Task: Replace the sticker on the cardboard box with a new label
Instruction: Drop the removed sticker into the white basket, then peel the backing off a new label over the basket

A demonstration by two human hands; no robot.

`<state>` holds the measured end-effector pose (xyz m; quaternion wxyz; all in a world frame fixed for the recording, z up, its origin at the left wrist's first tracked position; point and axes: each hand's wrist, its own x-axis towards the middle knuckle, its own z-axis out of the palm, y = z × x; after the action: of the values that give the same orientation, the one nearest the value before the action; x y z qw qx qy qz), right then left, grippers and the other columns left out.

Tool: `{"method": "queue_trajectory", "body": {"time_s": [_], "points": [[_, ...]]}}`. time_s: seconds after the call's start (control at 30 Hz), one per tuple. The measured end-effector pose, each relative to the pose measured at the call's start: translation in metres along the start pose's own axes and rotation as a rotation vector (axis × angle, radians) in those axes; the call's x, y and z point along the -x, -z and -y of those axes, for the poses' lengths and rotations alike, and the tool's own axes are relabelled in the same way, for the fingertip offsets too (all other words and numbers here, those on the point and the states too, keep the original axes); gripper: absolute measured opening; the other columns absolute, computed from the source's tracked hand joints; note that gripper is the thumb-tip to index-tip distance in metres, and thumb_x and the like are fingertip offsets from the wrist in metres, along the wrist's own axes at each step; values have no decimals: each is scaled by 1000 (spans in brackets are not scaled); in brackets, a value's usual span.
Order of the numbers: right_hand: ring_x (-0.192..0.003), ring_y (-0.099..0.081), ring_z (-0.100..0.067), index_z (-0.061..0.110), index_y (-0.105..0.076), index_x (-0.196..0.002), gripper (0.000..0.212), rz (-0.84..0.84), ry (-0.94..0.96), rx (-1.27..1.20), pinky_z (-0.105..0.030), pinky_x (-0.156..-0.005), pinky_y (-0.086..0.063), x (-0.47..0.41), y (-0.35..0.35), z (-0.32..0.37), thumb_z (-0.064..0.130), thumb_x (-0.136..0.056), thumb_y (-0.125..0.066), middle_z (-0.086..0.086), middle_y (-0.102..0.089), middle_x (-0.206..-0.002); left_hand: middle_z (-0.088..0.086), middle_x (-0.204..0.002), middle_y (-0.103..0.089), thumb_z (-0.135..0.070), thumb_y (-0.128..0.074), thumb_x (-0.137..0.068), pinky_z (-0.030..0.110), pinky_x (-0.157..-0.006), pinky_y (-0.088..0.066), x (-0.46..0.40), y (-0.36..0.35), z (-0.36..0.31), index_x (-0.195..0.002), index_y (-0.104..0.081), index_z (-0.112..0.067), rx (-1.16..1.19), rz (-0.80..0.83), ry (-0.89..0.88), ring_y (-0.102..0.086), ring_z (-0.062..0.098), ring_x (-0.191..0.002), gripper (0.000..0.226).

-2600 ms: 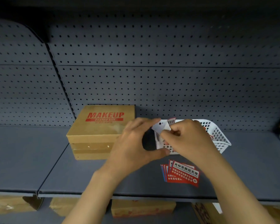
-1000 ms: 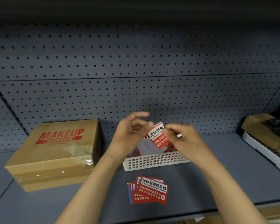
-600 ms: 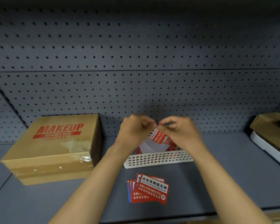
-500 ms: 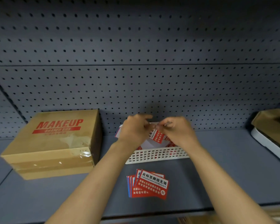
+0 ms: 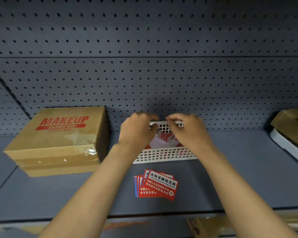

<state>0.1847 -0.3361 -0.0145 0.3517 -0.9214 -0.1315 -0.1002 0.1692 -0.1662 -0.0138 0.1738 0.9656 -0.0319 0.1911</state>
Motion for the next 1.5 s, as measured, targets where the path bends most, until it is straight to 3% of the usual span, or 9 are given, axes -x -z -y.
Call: {"method": "queue_trajectory", "body": {"time_s": [0.2,0.3,0.43,0.63,0.77,0.97,1.23,1.4,1.5], "points": [[-115,-64,-14,31,-73,-117,25,-38,102,-31,-37,-99,-53,23,16,21,25,-94,-64,12,-75,-113,-8,-114,-72,-18,-62,-90,33,-80,-58,26,21,-3,-116,-70,-30,211,-217,-85,-70,10,-95,30],[-100,-68,-9,30,-74,-115,24,-5,116,-34,-28,-88,-54,39,16,29,24,-92,-68,12,-76,-109,-9,-111,-67,-14,-61,-88,33,-74,-56,48,24,-6,-112,-71,-29,246,-315,-78,-67,11,-90,30],[-83,-69,-8,30,-76,-105,18,90,95,-3,-37,-82,-60,64,8,29,29,-87,-73,13,-78,-97,-2,-103,-59,-9,-62,-88,32,-59,-50,80,20,-6,-105,-72,-22,224,-402,-58,-59,14,-75,24],[-94,-67,-14,23,-75,-106,37,334,-84,167,-32,-80,-54,99,-15,12,47,-78,-80,7,-73,-103,-3,-110,-61,-17,-66,-84,33,-48,-51,122,-3,4,-100,-73,-27,123,-225,-49,-63,20,-71,21],[-115,-58,-22,17,-67,-123,62,406,-147,296,-32,-92,-48,114,-33,2,53,-75,-81,-2,-61,-120,-9,-116,-62,-34,-66,-87,30,-68,-55,141,-22,15,-111,-72,-35,115,8,4,-65,15,-101,25],[-117,-52,-26,19,-69,-122,42,400,-125,371,-35,-94,-45,125,-37,2,43,-87,-72,-8,-56,-115,-5,-122,-62,-35,-65,-89,32,-87,-52,154,-33,19,-121,-69,-29,74,138,7,-52,18,-118,33],[-112,-54,-23,21,-63,-102,41,378,-218,271,-38,-94,-50,118,-35,7,40,-73,-85,-2,-59,-111,1,-128,-60,-33,-63,-92,37,-100,-49,156,-34,18,-132,-61,-23,121,148,17,-51,23,-122,41],[-98,-64,-20,26,-56,-96,22,298,-210,156,-42,-84,-57,122,-32,11,27,-86,-76,3,-66,-102,-1,-124,-62,-30,-70,-87,32,-92,-52,157,-31,21,-122,-66,-25,283,93,81,-55,21,-116,35],[-99,-64,-18,27,-61,-100,4,230,-206,17,-38,-84,-56,122,-20,16,25,-97,-63,5,-67,-104,-9,-103,-70,-35,-69,-89,22,-78,-56,155,-16,21,-105,-70,-23,483,56,177,-65,8,-92,20]]}}
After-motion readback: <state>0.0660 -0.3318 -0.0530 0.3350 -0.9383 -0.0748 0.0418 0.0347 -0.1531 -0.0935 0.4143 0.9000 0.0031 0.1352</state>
